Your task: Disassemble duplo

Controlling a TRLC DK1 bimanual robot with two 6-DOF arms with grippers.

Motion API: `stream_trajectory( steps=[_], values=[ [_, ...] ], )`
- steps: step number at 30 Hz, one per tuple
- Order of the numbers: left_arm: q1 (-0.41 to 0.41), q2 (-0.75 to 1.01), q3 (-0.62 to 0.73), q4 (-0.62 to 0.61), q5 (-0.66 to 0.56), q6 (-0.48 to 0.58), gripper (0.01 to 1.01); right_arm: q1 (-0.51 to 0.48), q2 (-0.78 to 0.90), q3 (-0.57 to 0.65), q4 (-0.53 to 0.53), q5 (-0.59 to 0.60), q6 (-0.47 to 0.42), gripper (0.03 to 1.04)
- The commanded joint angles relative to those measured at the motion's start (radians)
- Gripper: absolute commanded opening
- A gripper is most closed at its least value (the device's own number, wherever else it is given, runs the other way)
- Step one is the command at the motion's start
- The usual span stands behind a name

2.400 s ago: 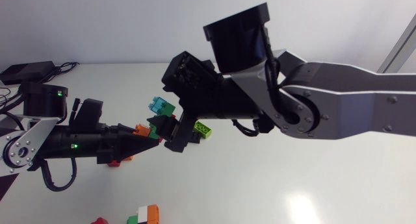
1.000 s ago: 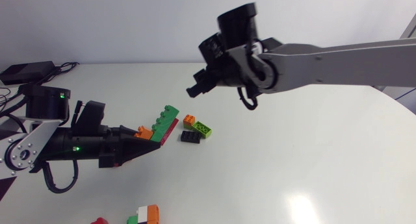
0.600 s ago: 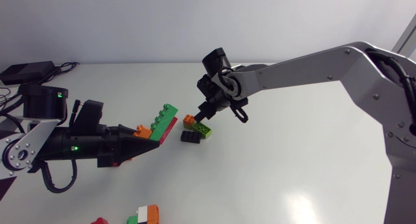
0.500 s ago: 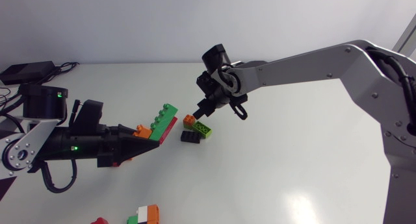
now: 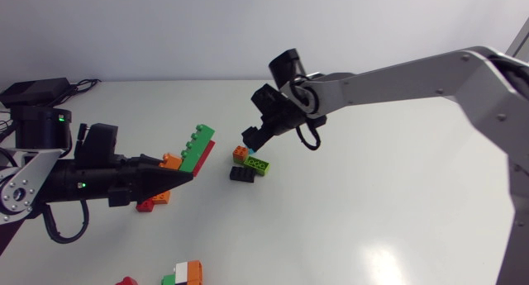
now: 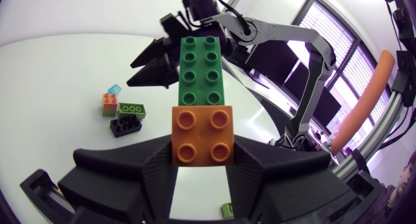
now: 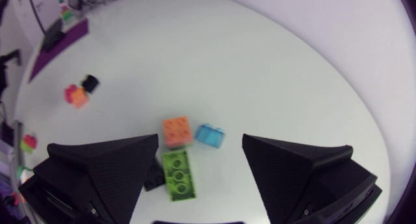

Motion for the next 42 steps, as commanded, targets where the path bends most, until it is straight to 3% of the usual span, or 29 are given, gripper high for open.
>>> stream_trajectory(
  steps=[1, 5, 10, 15, 26, 32, 39, 42],
  values=[
    [0.035, -0.013, -0.007, 0.007, 0.051, -0.032, 0.234, -0.058, -0.146, -0.086, 0.070, -0.213, 0.013, 0.99],
    [0.069, -0.010, -0.003, 0.007, 0.143, -0.049, 0.234, -0.115, -0.229, -0.146, 0.131, -0.575, 0.062, 0.99],
    [0.063, -0.008, -0.003, 0.001, 0.182, -0.054, 0.234, -0.103, -0.232, -0.167, 0.139, -0.795, 0.064, 0.99],
    [0.067, 0.018, 0.003, -0.007, 0.226, -0.078, 0.234, -0.058, -0.223, -0.169, 0.139, -0.897, 0.084, 0.99],
    [0.020, 0.047, 0.002, -0.002, 0.226, -0.059, 0.234, 0.034, -0.208, -0.167, 0.149, -0.920, 0.113, 0.96],
    [0.004, 0.052, 0.000, -0.001, 0.226, -0.057, 0.234, 0.055, -0.192, -0.163, 0.149, -0.920, 0.122, 0.79],
    [0.003, 0.053, 0.000, -0.001, 0.226, -0.057, 0.236, 0.072, -0.186, -0.163, 0.156, -0.920, 0.122, 0.29],
    [0.007, 0.053, 0.002, -0.001, 0.226, -0.059, 0.328, 0.072, -0.191, -0.167, 0.163, -0.920, 0.122, 0.28]
  ],
)
